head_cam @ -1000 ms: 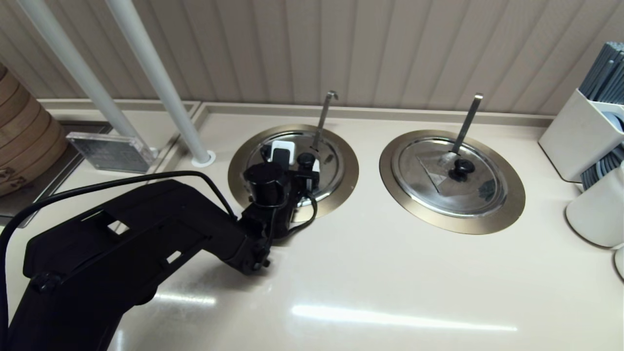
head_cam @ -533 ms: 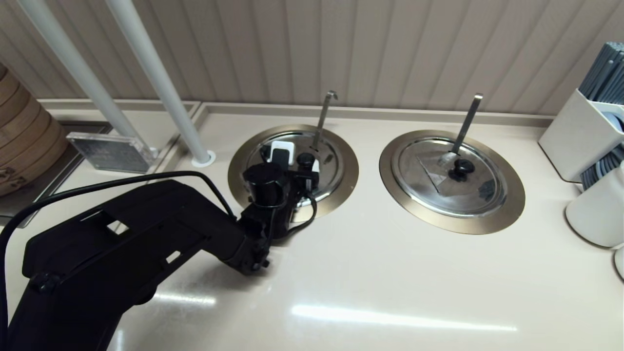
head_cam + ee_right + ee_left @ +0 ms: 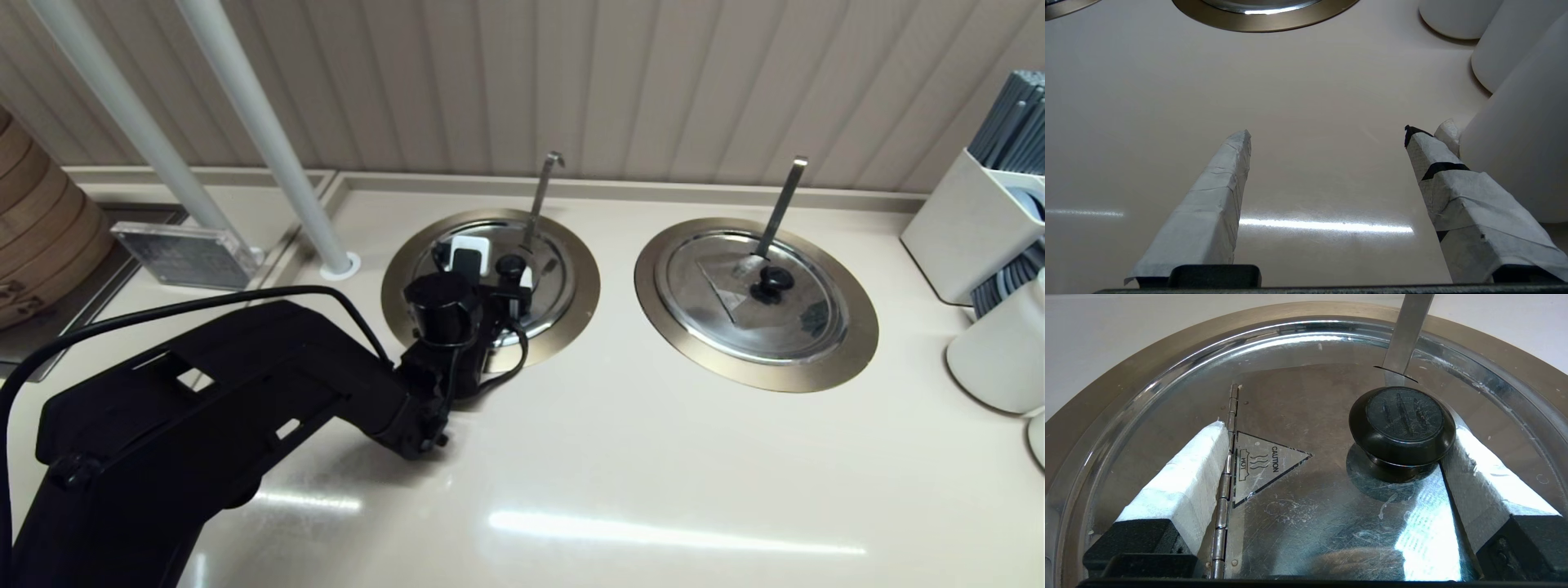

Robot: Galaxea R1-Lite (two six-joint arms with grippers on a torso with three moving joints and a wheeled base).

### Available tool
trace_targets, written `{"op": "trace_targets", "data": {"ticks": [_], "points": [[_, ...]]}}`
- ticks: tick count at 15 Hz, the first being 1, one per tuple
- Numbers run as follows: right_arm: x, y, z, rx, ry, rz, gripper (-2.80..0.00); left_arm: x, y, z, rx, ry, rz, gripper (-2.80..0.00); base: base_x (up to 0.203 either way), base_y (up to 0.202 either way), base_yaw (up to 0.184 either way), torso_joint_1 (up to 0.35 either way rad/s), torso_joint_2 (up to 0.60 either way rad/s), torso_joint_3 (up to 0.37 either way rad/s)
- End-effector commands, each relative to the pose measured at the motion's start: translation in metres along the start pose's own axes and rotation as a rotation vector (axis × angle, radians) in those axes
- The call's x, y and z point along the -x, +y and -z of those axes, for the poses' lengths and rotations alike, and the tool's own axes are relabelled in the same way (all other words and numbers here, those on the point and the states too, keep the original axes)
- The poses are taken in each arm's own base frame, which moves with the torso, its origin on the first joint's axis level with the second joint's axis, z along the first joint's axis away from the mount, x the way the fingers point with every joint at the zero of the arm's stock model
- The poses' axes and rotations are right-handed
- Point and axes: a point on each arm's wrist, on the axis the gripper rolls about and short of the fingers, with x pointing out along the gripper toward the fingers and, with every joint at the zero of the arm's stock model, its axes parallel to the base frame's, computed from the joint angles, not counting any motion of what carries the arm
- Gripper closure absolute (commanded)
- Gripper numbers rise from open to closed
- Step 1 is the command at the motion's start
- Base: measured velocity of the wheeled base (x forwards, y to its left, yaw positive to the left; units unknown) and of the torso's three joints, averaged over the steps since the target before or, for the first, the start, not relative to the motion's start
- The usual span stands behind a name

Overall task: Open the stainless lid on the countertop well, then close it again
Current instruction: Open the lid

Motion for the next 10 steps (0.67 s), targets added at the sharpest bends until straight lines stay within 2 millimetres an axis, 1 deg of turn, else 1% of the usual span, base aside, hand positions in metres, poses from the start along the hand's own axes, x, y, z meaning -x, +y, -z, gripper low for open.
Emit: {"op": "trace_targets", "data": {"ticks": [1, 10], "points": [[-0.0006, 0.0, 0.0018, 0.0, 0.007, 0.0, -2.8, 0.0, 0.0002, -0.0007, 0.002, -0.006, -0.005, -2.8, 0.0, 0.0, 0.0, 0.0, 0.0, 0.0], [-0.0006, 0.0, 0.0016, 0.0, 0.007, 0.0, -2.8, 0.0005, 0.0004, -0.0051, 0.006, -0.014, -0.004, -2.8, 0.0, 0.0, 0.0, 0.0, 0.0, 0.0]]}}
